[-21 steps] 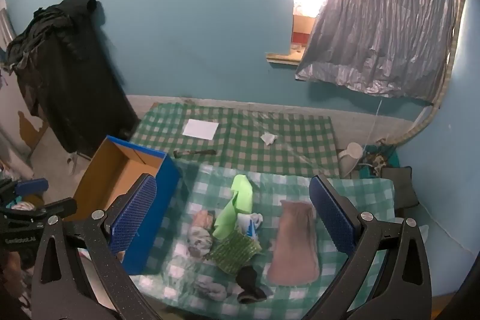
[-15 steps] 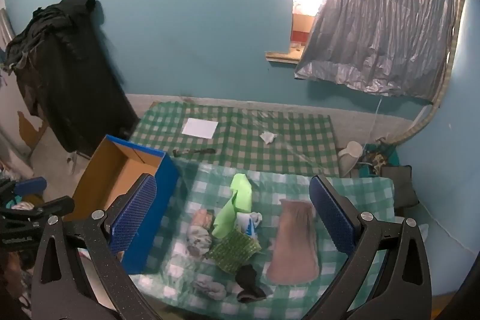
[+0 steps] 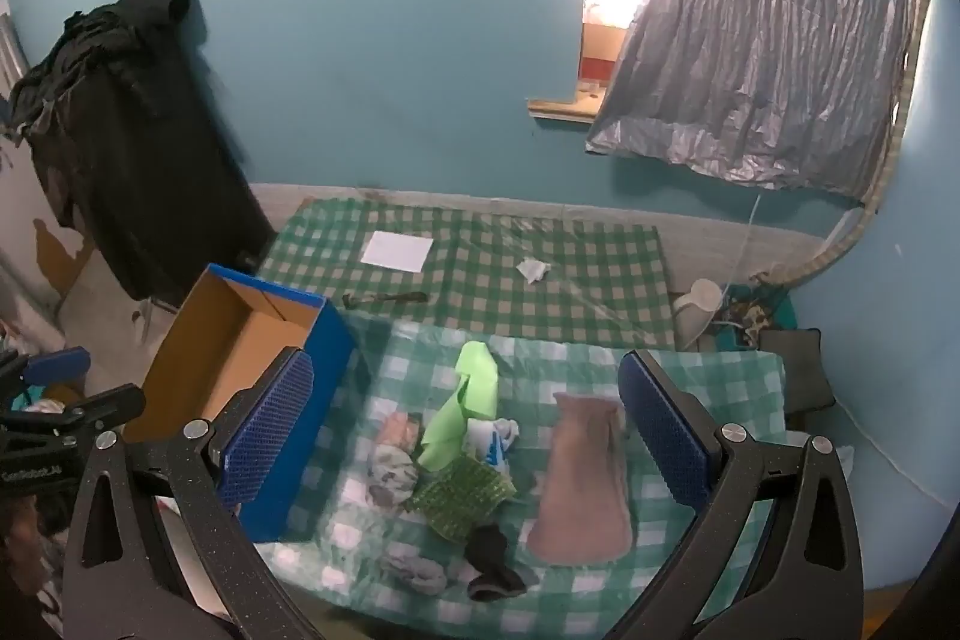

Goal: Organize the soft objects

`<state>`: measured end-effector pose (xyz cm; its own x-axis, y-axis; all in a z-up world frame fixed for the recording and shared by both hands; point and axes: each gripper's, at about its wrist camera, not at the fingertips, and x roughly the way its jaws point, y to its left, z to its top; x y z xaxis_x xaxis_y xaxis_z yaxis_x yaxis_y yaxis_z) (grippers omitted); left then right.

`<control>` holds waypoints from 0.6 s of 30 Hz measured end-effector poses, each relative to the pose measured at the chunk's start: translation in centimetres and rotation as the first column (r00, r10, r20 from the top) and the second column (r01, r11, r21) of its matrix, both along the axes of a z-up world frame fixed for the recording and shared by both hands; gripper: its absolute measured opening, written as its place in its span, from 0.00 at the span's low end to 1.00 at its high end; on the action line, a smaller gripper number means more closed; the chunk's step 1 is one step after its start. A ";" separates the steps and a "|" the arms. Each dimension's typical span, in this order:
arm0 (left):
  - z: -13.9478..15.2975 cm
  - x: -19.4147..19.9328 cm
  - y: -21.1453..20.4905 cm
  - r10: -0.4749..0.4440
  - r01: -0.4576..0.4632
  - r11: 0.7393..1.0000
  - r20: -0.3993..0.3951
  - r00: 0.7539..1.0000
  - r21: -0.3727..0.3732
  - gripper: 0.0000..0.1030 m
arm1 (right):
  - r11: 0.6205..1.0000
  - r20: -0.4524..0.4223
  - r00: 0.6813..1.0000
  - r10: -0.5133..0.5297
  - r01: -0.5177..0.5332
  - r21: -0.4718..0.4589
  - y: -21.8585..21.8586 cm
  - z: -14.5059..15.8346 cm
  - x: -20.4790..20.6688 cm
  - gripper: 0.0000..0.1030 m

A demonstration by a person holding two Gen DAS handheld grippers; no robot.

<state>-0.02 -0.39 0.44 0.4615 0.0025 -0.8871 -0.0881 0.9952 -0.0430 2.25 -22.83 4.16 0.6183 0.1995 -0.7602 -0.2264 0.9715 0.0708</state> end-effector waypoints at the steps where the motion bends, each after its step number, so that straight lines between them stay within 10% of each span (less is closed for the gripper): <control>1: -0.1 -0.1 0.0 0.000 0.000 1.000 0.001 1.000 -0.001 0.79 | 1.000 0.000 1.000 -0.002 0.002 -0.001 0.1 0.1 0.1 0.99; 18: -0.4 -0.5 -1.2 0.007 -0.007 1.000 -0.016 1.000 -0.007 0.79 | 1.000 -0.015 1.000 0.003 -0.003 -0.010 -0.3 -0.1 -0.1 0.99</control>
